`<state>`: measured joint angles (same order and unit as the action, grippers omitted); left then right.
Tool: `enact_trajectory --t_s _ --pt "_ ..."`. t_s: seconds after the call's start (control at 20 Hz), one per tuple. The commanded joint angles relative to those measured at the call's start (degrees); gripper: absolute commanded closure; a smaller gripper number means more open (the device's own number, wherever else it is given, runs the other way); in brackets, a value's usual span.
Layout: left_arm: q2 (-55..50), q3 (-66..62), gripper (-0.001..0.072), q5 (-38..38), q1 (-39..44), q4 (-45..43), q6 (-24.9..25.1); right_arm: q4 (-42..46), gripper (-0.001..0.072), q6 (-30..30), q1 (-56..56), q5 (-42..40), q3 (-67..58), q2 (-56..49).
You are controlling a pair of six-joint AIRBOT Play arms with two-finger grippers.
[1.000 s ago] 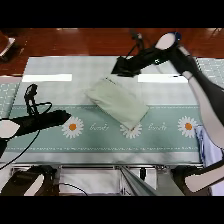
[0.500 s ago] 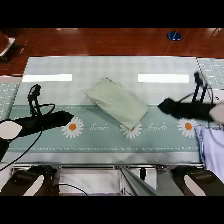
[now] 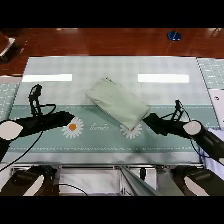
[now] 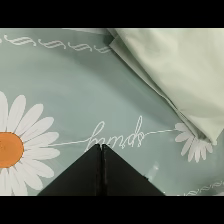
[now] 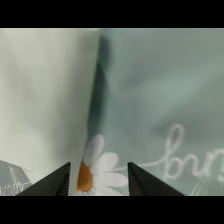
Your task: Fold the shirts.
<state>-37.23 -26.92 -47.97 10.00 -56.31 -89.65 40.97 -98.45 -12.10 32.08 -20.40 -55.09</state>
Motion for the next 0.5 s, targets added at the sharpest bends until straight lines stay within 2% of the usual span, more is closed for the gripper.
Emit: enact_trajectory --t_s 0.0,0.25,0.3,0.35,0.4,0.45 --pt "0.0 0.0 0.0685 0.0 0.0 0.0 0.0 -11.6 0.0305 11.2 -0.4 1.2 -4.9 -10.3" --pt "0.0 0.0 0.0685 0.2 0.0 0.0 0.0 -12.6 0.0318 14.5 -0.4 7.3 -12.6 -22.4" --pt "0.0 0.0 0.0685 0.4 0.0 0.0 0.0 -12.6 0.0456 16.0 -0.4 8.3 -14.8 -23.8" --pt "0.0 0.0 0.0685 0.6 0.0 0.0 0.0 -12.8 0.0637 18.3 -0.4 8.7 -16.9 -24.5" --pt "0.0 0.0 0.0685 0.8 0.0 0.0 0.0 -13.4 0.0692 21.3 -0.4 8.9 -19.0 -24.7" --pt "0.0 0.0 0.0685 1.0 0.0 0.0 0.0 -13.4 0.0692 22.9 -0.4 9.6 -21.5 -24.7"
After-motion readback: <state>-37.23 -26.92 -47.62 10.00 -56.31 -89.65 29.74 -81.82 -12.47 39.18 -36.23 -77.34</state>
